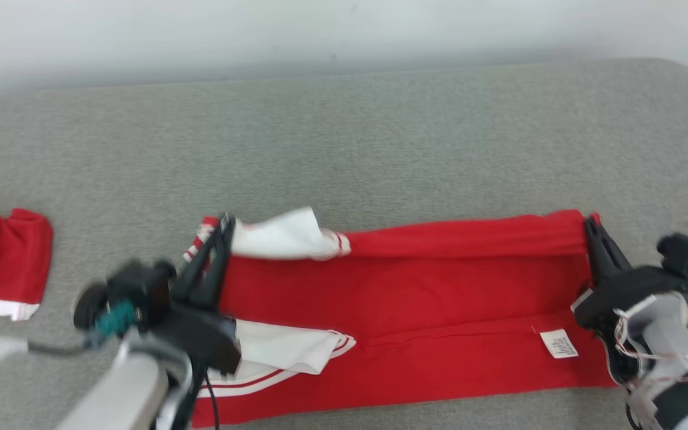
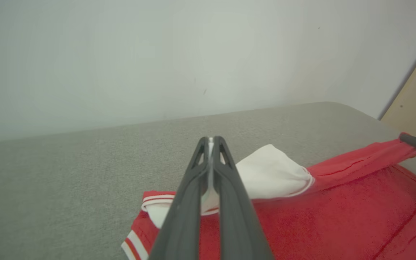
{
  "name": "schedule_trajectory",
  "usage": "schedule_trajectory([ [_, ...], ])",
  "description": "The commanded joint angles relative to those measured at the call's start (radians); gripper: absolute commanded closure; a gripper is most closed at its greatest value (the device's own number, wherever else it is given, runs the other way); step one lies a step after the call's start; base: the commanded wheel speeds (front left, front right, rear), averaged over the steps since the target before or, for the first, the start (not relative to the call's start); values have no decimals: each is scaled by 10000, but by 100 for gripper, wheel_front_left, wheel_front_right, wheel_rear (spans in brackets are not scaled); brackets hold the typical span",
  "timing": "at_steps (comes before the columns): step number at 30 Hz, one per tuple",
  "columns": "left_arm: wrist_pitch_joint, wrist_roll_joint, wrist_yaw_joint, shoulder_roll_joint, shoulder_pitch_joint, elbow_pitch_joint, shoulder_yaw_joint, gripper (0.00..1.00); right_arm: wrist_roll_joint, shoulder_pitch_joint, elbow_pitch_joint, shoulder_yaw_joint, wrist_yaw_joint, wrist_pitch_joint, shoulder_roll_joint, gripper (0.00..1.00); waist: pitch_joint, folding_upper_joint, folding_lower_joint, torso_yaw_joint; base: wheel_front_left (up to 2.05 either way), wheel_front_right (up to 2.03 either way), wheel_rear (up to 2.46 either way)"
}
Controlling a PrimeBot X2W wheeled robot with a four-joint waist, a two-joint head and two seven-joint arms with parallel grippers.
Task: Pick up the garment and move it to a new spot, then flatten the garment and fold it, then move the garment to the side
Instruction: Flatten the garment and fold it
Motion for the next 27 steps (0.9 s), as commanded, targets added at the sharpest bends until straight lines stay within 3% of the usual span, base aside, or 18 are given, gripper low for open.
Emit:
schedule_trajectory([
  [1,-29,2,53,71,304,-149,4,100,49,167,-84,-41,-17,-41,-104,100,-180,1,4,225,0,0,0],
  [6,-31,-97,489,-33,1784,-1059,188,100,268,1145,-710,-518,-17,-41,-286,100,-312,1,4,458,0,0,0],
  [11,-32,-17,651,-176,2701,-1169,324,100,296,1938,-1140,-779,-17,-30,-137,100,-486,1,4,576,0,0,0],
  [18,-33,-92,441,-694,3228,-352,603,100,-9,2537,-888,-871,-17,-28,-70,100,-827,1,4,645,0,0,0],
  [19,-31,0,424,-793,3290,-209,635,78,-32,2570,-836,-914,-17,-28,-27,80,-924,1,4,646,0,0,0],
  [20,-33,142,422,-845,3355,-133,693,27,-92,2607,-802,-974,-17,-28,-25,21,-1013,1,4,656,0,0,0],
  [21,-31,279,461,-889,3401,-70,819,0,-148,2655,-818,-1067,-17,-29,-12,0,-1118,1,4,651,0,0,0],
  [27,-33,883,526,-1176,3974,-553,2005,0,-601,3212,-1367,-1857,-17,-29,86,0,-1710,1,4,694,0,0,0],
])
